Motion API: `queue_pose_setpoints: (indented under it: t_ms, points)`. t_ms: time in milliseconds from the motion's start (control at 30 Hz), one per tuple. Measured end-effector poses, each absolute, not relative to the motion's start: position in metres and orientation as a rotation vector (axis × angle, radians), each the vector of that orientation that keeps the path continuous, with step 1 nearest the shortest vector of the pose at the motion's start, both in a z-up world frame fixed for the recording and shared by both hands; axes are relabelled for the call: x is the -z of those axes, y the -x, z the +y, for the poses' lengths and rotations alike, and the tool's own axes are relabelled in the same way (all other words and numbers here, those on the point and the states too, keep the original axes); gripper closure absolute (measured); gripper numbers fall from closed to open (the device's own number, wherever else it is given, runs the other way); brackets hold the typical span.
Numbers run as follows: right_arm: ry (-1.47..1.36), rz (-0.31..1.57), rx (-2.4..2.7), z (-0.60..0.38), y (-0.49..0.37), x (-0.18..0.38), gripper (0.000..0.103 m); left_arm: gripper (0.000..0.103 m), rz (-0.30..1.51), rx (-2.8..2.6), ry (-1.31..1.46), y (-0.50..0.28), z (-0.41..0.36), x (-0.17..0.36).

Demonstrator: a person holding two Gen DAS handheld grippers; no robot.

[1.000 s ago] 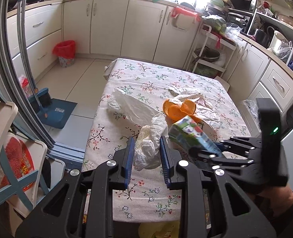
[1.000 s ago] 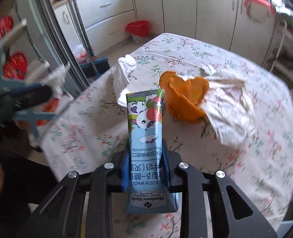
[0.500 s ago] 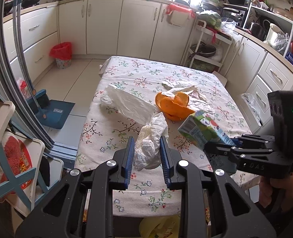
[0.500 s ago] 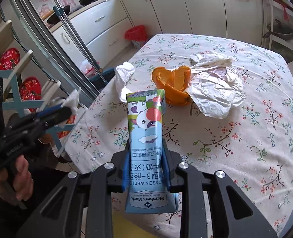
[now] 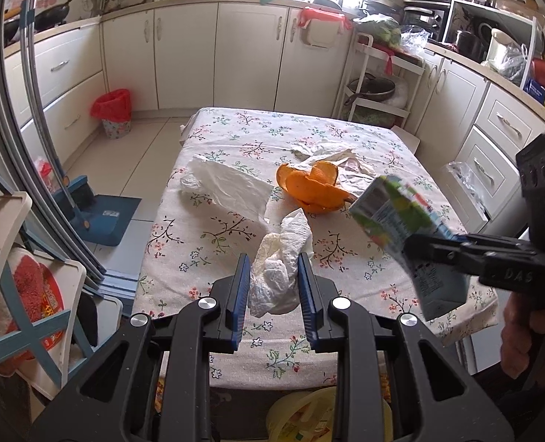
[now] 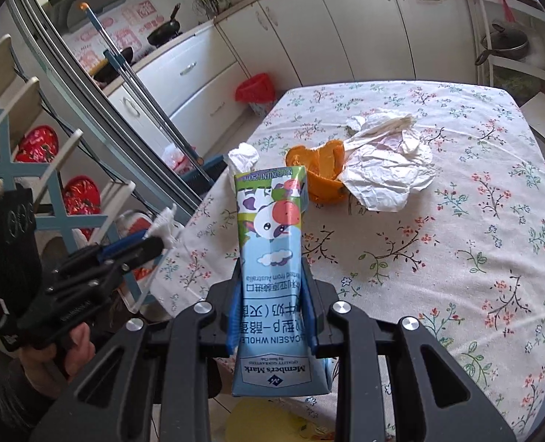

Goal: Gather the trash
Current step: 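Carry the bag with the left tool while the right tool carries the carton to the basin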

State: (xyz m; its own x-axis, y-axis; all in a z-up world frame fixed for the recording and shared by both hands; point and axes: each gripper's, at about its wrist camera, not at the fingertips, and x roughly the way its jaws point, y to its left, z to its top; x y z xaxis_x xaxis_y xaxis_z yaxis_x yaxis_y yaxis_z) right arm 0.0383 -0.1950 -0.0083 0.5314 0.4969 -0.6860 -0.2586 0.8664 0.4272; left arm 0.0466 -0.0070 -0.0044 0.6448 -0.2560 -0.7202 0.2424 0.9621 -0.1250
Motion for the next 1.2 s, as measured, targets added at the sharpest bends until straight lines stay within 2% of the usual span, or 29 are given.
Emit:
queue_pose_setpoints:
  t_ms: [700, 1200]
  points:
    - [-0.482, 0.739, -0.472, -0.235, 0.018, -0.011, 0.075, 0.079, 0.759, 0.314, -0.014, -0.008, -0.027, -0.002]
    - [-0.620, 0.739, -0.480, -0.246, 0.078, 0.010, 0.075, 0.079, 0.865, 0.361, 0.011, 0.065, -0.031, 0.035]
